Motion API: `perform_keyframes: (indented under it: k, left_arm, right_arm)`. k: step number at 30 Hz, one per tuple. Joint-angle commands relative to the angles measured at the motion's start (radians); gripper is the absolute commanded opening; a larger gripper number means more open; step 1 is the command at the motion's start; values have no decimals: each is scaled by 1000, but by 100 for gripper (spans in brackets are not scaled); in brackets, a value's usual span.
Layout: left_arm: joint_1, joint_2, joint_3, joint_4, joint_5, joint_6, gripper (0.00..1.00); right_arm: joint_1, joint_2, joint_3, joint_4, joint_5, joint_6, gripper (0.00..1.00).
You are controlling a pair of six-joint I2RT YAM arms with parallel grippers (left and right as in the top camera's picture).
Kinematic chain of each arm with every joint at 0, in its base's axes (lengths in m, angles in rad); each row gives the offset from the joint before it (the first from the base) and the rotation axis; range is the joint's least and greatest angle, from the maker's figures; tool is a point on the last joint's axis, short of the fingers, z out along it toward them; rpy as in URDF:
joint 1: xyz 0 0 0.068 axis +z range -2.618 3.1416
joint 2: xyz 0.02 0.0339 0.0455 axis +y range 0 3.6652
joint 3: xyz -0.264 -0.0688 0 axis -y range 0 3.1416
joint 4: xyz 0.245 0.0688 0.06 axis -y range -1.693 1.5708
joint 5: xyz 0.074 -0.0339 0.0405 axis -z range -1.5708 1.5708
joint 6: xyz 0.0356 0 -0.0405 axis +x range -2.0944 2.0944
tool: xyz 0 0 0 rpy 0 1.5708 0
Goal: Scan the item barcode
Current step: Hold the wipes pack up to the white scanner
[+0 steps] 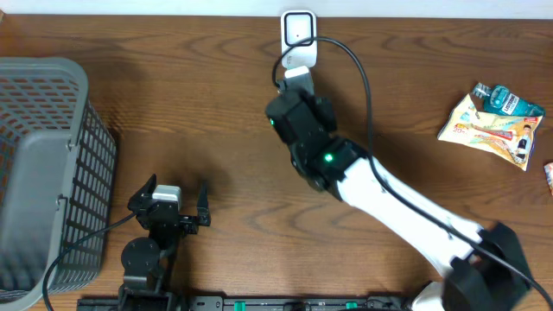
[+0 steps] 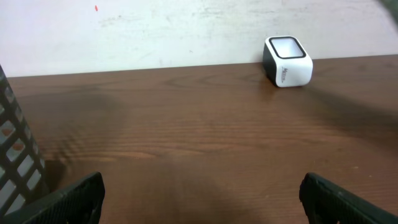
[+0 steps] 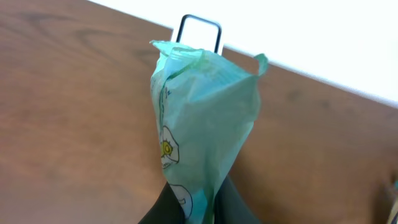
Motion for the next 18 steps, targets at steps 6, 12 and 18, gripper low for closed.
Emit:
perform_keyframes:
  k: [6,12,18]
  left_arm:
    - [3,-5,-16,-33,14,-2,100]
    - [3,-5,-16,-33,14,-2,100]
    - [3,-5,-16,-33,14,-2,100]
  right_arm:
    - [-161,280,258,113,25,-298,1]
    - [-184,533,613,65,26,-412,1]
    - [-200,769,883,97,89,-555,1]
